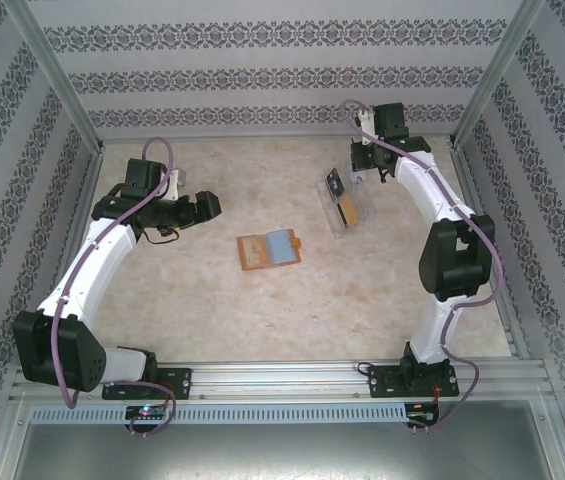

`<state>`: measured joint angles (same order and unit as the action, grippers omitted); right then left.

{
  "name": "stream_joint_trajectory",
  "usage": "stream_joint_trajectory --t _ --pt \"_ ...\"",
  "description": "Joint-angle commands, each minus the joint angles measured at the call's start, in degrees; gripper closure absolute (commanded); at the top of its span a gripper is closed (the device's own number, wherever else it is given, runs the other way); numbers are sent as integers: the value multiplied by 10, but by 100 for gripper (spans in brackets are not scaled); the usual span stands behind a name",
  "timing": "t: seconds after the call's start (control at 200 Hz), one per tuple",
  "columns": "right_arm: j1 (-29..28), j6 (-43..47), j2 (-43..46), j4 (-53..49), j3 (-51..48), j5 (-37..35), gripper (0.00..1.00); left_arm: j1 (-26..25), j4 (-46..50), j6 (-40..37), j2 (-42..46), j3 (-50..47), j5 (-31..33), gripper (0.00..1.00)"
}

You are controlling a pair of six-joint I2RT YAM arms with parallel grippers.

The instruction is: Take the credit cards out of the card holder

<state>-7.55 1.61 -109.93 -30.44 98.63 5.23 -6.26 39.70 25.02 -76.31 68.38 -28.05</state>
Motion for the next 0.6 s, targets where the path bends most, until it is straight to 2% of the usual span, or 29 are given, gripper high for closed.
stream_joint_trajectory --t 0.0,0.13,0.515,0.595 --pt "5 10 -27 -18 16 -2 100 7 9 -13 -8 2 -7 0" --pt "6 17 -44 -28 22 -18 100 6 9 -13 -9 2 -6 0" --pt "6 21 -83 -50 45 -8 100 7 8 -12 -9 -1 -6 0" --pt "5 20 -88 -52 47 -7 96 6 8 -12 -9 -2 -6 0"
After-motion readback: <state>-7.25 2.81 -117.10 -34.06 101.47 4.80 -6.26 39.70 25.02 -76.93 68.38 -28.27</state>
